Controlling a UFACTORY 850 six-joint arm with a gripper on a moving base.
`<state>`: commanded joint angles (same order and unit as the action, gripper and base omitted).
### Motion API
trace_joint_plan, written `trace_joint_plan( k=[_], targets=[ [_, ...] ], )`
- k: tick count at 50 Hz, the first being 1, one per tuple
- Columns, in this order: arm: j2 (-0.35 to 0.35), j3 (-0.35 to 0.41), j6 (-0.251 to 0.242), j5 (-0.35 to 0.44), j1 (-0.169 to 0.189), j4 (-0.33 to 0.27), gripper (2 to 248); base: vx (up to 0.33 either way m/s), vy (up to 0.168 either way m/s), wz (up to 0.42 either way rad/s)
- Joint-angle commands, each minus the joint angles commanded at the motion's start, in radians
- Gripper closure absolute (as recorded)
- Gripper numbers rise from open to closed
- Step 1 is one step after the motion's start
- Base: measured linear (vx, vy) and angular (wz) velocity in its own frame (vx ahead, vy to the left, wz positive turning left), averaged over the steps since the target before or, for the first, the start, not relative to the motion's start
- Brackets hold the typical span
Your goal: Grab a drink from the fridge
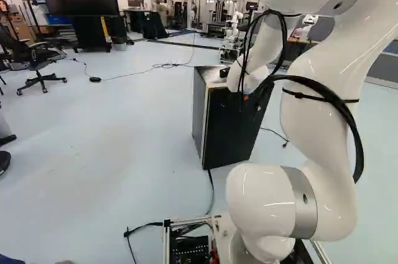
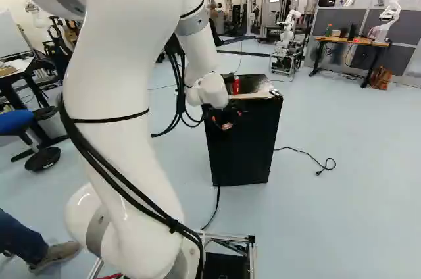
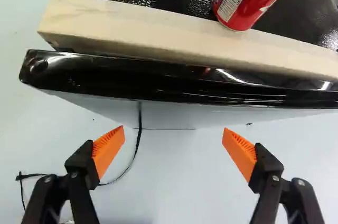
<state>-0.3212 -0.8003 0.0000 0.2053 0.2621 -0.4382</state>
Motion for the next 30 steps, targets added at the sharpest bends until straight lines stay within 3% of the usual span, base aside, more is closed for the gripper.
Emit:
trace_joint_plan(
  k=[30],
  targets=[
    [-0.037,-0.046,0.000,0.000,-0.008,0.000,3,0.000,0.000,0.000]
  ],
)
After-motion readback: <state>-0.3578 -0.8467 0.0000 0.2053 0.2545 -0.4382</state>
